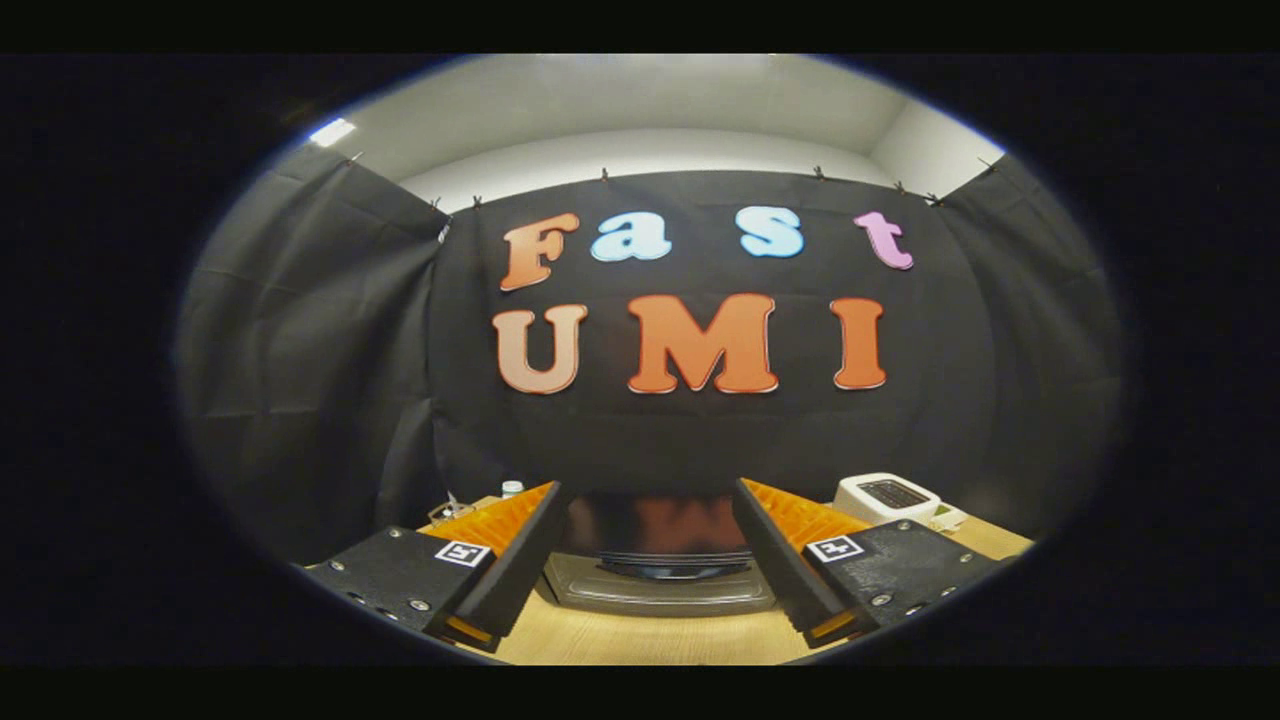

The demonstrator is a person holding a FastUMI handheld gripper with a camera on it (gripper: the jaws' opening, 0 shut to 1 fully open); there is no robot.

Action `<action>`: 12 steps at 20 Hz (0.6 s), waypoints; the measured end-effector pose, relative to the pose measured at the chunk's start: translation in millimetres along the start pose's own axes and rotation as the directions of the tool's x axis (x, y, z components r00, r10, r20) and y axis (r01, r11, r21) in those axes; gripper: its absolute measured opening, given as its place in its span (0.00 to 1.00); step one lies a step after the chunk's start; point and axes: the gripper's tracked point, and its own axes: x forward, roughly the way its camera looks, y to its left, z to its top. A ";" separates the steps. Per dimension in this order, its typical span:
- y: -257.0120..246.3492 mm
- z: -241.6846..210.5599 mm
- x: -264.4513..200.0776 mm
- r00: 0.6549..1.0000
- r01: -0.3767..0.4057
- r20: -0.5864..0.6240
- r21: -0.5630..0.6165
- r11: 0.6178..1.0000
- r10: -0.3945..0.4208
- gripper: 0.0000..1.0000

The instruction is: Open the toaster oven, put the food inside, and close the toaster oven door.

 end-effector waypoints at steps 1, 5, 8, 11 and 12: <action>-3.1 -9.0 4.3 1.000 0.012 -0.025 0.000 1.000 -0.012 0.99; -7.2 -57.5 32.7 0.990 0.023 -0.141 0.003 1.000 -0.022 0.99; -11.8 -92.7 48.8 0.971 0.042 -0.237 0.012 0.999 -0.038 0.99; -8.7 -113.0 62.7 0.957 0.038 -0.289 0.024 0.999 -0.029 0.99; -11.5 -117.3 66.2 0.954 0.048 -0.297 0.013 0.999 -0.042 0.99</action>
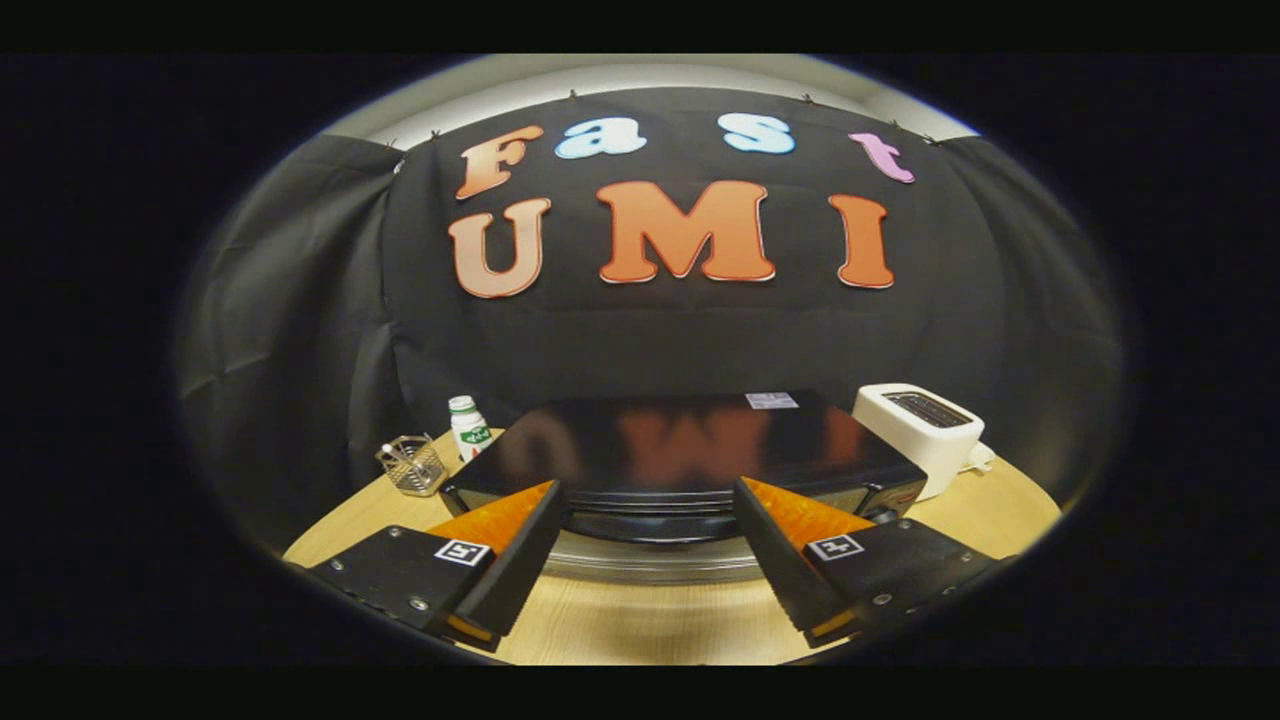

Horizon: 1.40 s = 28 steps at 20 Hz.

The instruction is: Open the toaster oven, put the food inside, and close the toaster oven door.

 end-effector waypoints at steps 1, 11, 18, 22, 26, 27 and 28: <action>-2.5 -2.3 3.3 1.000 0.010 -0.006 -0.010 1.000 -0.010 0.99; 3.9 -11.8 -10.7 1.000 0.010 -0.025 -0.051 0.999 -0.012 0.92; 8.8 -51.0 -64.7 0.998 -0.011 -0.060 -0.115 0.993 0.005 0.87; 12.4 -91.0 -89.2 0.990 -0.052 -0.140 -0.148 0.988 0.031 0.86; 13.7 -112.3 -98.0 0.983 -0.074 -0.176 -0.139 0.988 0.048 0.86; 13.8 -118.2 -99.5 0.981 -0.076 -0.185 -0.138 0.987 0.050 0.86; 14.2 -125.8 -102.2 0.979 -0.078 -0.198 -0.135 0.988 0.051 0.86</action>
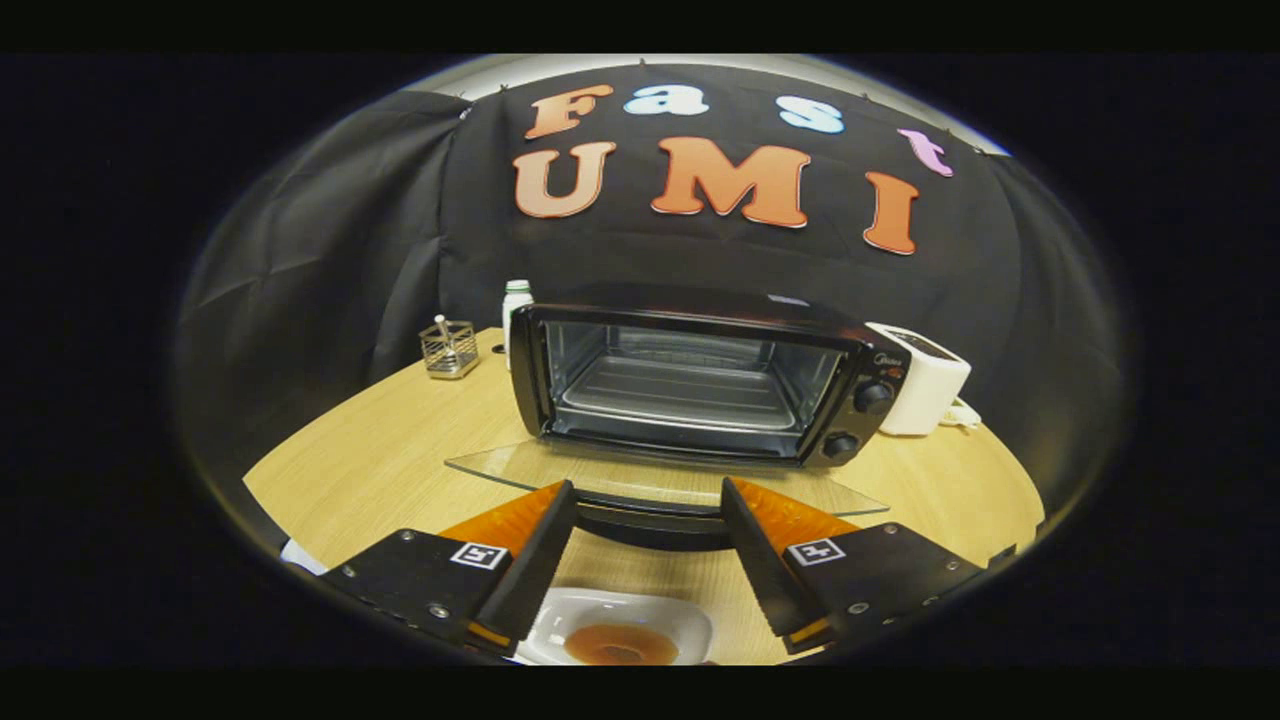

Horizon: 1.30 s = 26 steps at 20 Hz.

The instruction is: Open the toaster oven, put the food inside, and close the toaster oven door.

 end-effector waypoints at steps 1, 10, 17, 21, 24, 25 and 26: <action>1.7 -9.1 0.5 1.000 -0.004 -0.021 -0.003 1.000 0.004 0.86; 13.2 -60.9 23.9 0.980 -0.073 -0.176 0.120 0.990 0.093 0.86; 27.2 -59.3 -3.5 0.965 -0.150 -0.199 0.115 0.982 0.171 0.86; 37.6 -68.4 -38.0 0.950 -0.215 -0.209 0.106 0.971 0.233 0.86; 33.0 -85.6 -61.7 0.943 -0.232 -0.237 0.040 0.972 0.235 0.86; 31.0 -92.4 -68.4 0.940 -0.235 -0.249 0.021 0.972 0.232 0.86; 26.6 -100.1 -74.4 0.939 -0.229 -0.262 0.006 0.973 0.222 0.86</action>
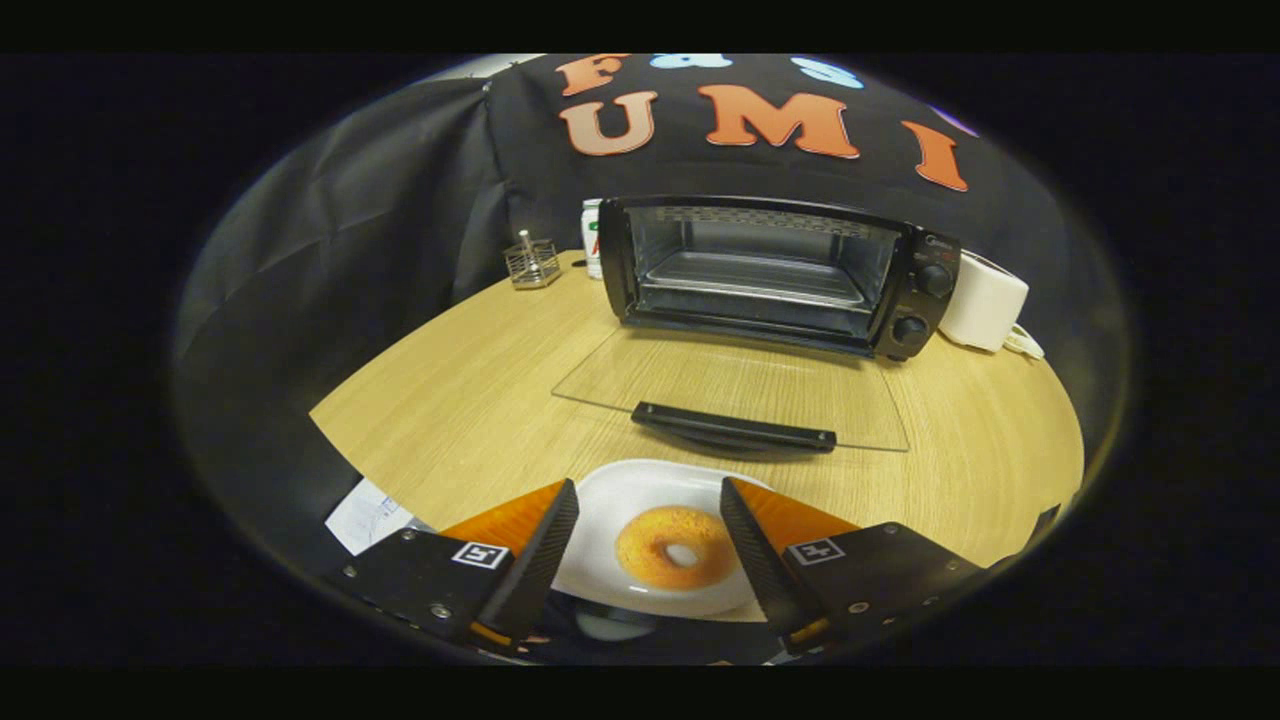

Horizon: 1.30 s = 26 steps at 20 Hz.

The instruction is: Open the toaster oven, put the food inside, and close the toaster oven door.

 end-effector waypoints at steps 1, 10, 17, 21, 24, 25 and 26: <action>-3.2 -10.0 -4.6 1.000 0.011 -0.021 -0.011 1.000 -0.011 0.86; -14.7 -55.4 -3.9 0.993 0.062 -0.093 -0.064 0.996 -0.067 0.83; -19.9 -51.0 -0.7 0.994 0.089 -0.059 -0.034 0.995 -0.091 0.39; -17.7 -32.9 -0.7 0.998 0.060 -0.004 0.039 0.997 -0.060 0.26; -14.5 -12.0 1.7 0.998 0.023 0.052 0.120 0.993 -0.030 0.23; -14.0 -3.3 2.7 0.997 0.008 0.073 0.153 0.988 -0.020 0.23; -12.9 6.5 4.4 0.995 -0.009 0.100 0.191 0.982 -0.010 0.23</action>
